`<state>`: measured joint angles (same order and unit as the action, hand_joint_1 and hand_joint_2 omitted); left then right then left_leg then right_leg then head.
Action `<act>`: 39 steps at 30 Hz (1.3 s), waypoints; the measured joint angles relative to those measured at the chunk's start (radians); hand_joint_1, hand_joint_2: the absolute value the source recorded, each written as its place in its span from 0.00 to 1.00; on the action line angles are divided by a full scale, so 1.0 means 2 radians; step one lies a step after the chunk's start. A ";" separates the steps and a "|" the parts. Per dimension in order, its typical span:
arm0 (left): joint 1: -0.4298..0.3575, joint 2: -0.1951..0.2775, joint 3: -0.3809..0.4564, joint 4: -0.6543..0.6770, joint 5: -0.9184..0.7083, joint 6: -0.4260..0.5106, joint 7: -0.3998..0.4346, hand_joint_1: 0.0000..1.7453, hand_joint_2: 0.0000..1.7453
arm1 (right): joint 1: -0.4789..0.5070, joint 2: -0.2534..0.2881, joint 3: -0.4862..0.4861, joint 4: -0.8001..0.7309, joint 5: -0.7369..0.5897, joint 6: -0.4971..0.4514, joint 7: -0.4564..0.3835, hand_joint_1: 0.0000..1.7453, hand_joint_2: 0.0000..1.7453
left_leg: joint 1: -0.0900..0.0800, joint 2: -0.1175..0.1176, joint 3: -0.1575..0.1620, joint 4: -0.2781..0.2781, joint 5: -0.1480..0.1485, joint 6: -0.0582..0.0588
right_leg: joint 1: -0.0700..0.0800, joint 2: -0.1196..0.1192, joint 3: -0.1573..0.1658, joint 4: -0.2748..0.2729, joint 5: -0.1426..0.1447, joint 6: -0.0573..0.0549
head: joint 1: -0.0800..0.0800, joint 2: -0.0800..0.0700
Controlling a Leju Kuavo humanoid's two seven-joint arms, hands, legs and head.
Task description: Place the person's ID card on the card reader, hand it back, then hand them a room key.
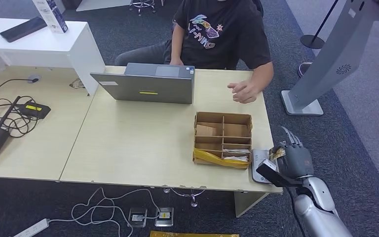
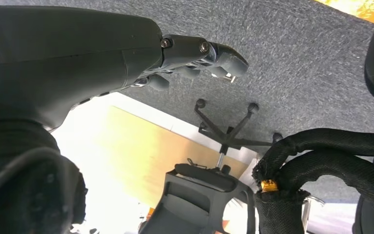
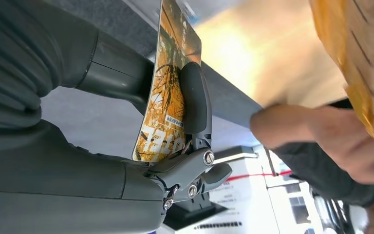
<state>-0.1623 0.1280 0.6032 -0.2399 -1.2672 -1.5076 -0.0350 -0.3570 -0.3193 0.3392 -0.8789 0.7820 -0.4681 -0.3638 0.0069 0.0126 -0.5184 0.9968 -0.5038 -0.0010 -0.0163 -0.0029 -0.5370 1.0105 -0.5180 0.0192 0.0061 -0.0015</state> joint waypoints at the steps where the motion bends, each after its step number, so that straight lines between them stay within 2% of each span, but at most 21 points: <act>1: 0.000 0.000 -0.001 0.000 0.000 0.000 0.000 0.00 0.00 | -0.005 -0.001 -0.001 -0.007 0.003 0.004 0.002 1.00 1.00 | 0.000 0.000 0.000 0.000 0.000 0.000 | 0.000 0.000 0.000 0.000 0.000 0.000 | 0.000 0.000; 8: 0.000 0.000 -0.006 0.000 -0.004 0.000 0.000 0.00 0.00 | -0.030 -0.006 -0.020 -0.062 0.009 0.027 0.014 1.00 1.00 | 0.000 0.000 0.000 0.000 0.000 0.000 | 0.000 0.000 0.000 0.000 0.000 0.000 | 0.000 0.000; 17: -0.002 0.000 -0.009 0.000 -0.007 0.000 0.001 0.00 0.00 | -0.058 0.004 -0.025 -0.070 0.033 0.031 -0.008 1.00 1.00 | 0.000 0.000 -0.001 0.000 0.000 0.000 | 0.000 0.000 0.000 0.000 0.000 0.000 | 0.000 0.000; 27: -0.002 0.000 -0.010 0.000 -0.003 0.000 0.004 0.00 0.00 | -0.137 0.045 -0.012 0.021 0.048 0.016 -0.036 1.00 1.00 | 0.000 0.000 -0.001 0.000 0.000 0.000 | 0.000 0.000 -0.001 0.000 0.000 0.000 | 0.000 0.000; 35: -0.001 0.000 -0.010 0.000 -0.002 0.000 0.010 0.00 0.00 | -0.187 0.069 -0.008 0.115 0.051 0.013 -0.033 1.00 1.00 | 0.000 -0.001 -0.001 0.000 0.000 0.000 | 0.000 -0.001 -0.001 0.000 0.000 0.000 | 0.000 0.000; 36: -0.001 0.000 -0.010 0.000 -0.002 0.000 0.011 0.00 0.00 | -0.191 0.071 -0.007 0.125 0.051 0.012 -0.032 0.97 1.00 | 0.000 -0.001 -0.001 0.000 0.000 0.000 | 0.000 -0.001 -0.001 0.000 0.000 0.000 | 0.000 0.000; 37: -0.001 0.000 -0.010 0.000 -0.001 0.000 0.012 0.00 0.00 | -0.194 0.073 -0.006 0.134 0.051 0.011 -0.032 0.76 1.00 | 0.000 -0.001 -0.001 0.000 0.000 0.000 | 0.000 -0.001 -0.001 0.000 0.000 0.000 | 0.000 0.000; 39: -0.001 0.000 -0.010 0.000 -0.001 0.000 0.013 0.00 0.00 | -0.198 0.075 -0.004 0.146 0.052 0.009 -0.030 0.26 1.00 | 0.000 -0.001 -0.001 0.000 0.000 0.000 | 0.000 -0.001 -0.001 0.000 0.000 0.000 | 0.000 0.000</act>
<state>-0.1645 0.1270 0.5837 -0.2399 -1.2683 -1.5076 -0.0097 -0.7522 -0.1691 0.3304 -0.5860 0.8864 -0.4505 -0.4236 0.0071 0.0106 -0.5208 0.9969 -0.5035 -0.0008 -0.0161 -0.0045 -0.5384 1.0110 -0.5180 0.0191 0.0065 -0.0015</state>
